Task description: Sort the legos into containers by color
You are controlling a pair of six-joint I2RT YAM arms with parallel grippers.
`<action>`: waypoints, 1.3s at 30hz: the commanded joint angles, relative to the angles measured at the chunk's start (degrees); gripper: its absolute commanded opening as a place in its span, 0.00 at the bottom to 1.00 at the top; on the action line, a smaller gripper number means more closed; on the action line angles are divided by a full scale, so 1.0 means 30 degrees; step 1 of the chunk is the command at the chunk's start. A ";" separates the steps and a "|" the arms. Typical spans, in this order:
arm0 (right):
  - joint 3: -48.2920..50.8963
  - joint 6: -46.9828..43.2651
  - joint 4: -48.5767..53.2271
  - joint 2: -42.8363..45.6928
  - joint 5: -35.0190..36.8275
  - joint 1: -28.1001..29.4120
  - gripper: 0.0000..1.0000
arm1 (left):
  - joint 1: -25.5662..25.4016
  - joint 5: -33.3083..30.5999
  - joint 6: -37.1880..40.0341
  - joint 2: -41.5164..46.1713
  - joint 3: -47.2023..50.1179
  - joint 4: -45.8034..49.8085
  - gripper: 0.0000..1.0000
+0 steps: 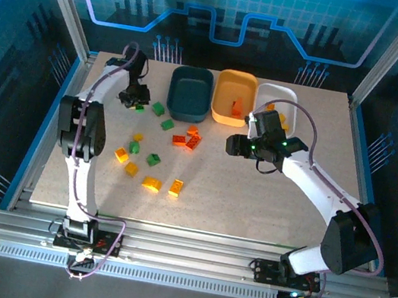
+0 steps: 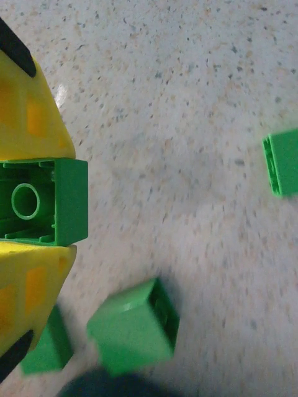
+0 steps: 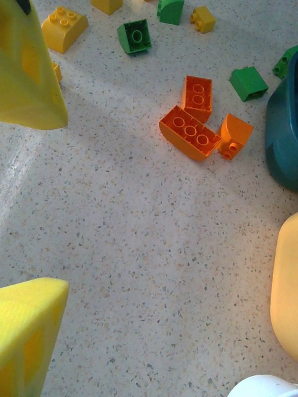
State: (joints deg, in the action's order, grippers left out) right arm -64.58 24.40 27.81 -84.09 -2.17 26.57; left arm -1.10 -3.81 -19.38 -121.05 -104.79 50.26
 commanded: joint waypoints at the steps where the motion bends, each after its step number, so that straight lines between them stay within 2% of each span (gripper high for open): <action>1: -0.0180 0.0031 0.0188 0.0130 -0.0095 0.0078 0.65 | -0.1146 0.1561 -0.0249 0.0475 -0.1017 -0.0350 0.22; 5: 0.0012 0.0130 0.0164 0.0112 -0.0030 0.0103 0.65 | -0.2642 0.2923 -0.0763 -0.0321 -0.2712 -0.1312 0.23; 10: 0.0535 0.0223 0.0075 0.0228 0.0219 0.0050 0.65 | -0.4171 0.2341 -0.0898 -0.2537 -0.6049 -0.1364 0.24; 16: 0.0947 0.0048 0.0159 0.0561 0.0276 -0.0210 0.65 | -0.4715 0.2061 -0.1500 -0.5414 -0.9373 -0.0447 0.25; 20: 0.1102 -0.0100 0.0220 0.0836 0.0258 -0.0483 0.65 | -0.4889 0.2336 -0.1657 -0.6034 -0.9717 -0.0537 0.27; 23: 0.1130 -0.0136 0.0192 0.0932 0.0152 -0.0630 0.66 | -0.5011 0.2522 -0.1586 -0.6084 -0.9732 -0.0556 0.34; 27: 0.1049 -0.0081 0.0100 0.0872 -0.0020 -0.0661 0.66 | -0.5081 0.2949 -0.1222 -0.5582 -0.9943 -0.0473 0.61; 30: 0.1017 -0.0078 0.0045 0.0793 -0.0027 -0.0653 0.66 | -0.5054 0.1515 -0.0900 -0.4415 -0.9452 -0.0696 0.76; 35: 0.1047 -0.0236 0.0150 0.0758 0.0281 -0.0571 0.66 | -0.4136 0.0252 -0.1238 -0.2214 -0.7406 -0.1745 0.85; 39: 0.1047 -0.0401 0.0190 0.0433 0.0318 -0.0348 0.67 | -0.1726 -0.0340 -0.2983 -0.2078 -0.6702 -0.0772 0.89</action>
State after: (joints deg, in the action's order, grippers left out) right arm -61.69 24.14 27.99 -82.52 -1.76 25.10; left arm -12.21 -1.34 -24.64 -128.99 -126.10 46.46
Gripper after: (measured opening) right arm 0.667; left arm 0.886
